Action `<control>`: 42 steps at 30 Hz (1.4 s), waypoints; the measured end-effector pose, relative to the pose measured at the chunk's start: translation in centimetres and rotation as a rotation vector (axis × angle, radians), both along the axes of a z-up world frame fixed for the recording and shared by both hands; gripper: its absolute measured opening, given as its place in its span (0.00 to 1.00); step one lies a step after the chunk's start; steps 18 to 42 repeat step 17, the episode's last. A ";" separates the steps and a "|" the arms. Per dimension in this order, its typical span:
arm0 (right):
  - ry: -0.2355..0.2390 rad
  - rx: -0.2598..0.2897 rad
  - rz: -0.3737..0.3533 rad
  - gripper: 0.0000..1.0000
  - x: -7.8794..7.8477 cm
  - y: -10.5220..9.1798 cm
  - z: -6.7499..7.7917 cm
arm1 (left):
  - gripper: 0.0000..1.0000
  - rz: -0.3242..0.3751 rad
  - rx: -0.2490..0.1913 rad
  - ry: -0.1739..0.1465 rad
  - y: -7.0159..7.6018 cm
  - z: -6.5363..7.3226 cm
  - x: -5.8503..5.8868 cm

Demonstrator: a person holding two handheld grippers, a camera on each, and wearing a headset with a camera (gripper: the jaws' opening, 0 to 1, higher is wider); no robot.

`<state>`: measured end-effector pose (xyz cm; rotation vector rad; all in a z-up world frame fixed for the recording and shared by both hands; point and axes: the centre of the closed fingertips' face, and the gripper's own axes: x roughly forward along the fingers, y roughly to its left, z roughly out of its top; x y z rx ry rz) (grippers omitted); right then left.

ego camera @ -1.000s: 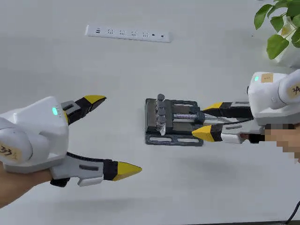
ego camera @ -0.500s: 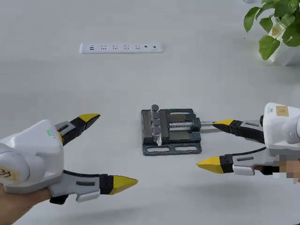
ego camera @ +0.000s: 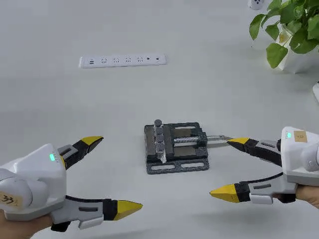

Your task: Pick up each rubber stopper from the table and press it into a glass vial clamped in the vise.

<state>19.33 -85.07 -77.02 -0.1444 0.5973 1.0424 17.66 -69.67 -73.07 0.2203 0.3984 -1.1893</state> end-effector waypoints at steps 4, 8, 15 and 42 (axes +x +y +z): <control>-0.006 0.006 -0.003 0.88 0.0 0.1 0.2 | 0.99 -0.001 0.003 0.001 0.1 -0.1 0.0; -0.007 0.009 -0.009 0.88 0.0 -0.1 0.4 | 0.99 -0.001 0.002 0.003 -0.2 0.0 -0.1; -0.013 0.010 -0.017 0.87 -0.1 -0.2 0.6 | 0.99 -0.009 0.003 0.006 -0.1 -0.3 -0.3; -0.014 0.011 -0.019 0.87 -0.1 -0.3 0.6 | 0.99 -0.008 0.002 0.006 -0.1 -0.3 -0.3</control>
